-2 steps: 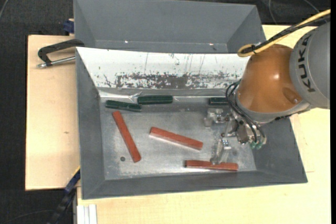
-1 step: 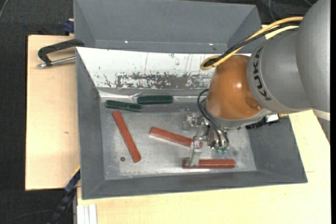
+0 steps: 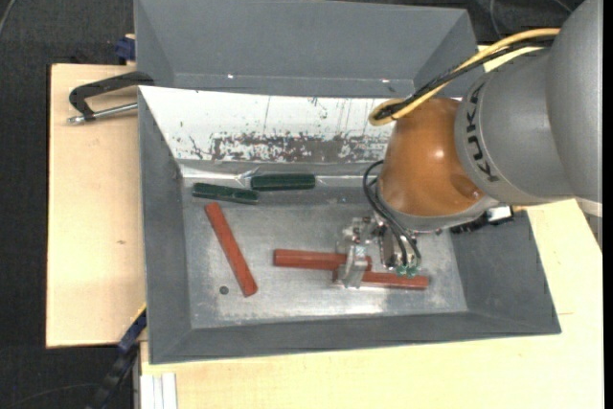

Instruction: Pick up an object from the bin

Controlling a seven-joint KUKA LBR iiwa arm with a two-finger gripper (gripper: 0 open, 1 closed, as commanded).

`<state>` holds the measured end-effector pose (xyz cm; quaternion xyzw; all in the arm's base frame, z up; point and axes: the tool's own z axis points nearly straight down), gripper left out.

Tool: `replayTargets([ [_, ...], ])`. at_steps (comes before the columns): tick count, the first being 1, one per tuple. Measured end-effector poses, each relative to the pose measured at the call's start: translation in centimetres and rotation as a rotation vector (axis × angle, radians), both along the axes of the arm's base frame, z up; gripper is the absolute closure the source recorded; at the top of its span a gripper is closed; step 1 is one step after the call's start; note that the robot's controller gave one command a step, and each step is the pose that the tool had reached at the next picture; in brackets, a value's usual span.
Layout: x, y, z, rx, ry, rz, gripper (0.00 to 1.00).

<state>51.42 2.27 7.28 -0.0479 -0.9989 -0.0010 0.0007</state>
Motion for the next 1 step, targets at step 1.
replayTargets([
  [1, 0.82, 0.01, 16.12, -0.001, -0.016, 0.075, 1.0],
])
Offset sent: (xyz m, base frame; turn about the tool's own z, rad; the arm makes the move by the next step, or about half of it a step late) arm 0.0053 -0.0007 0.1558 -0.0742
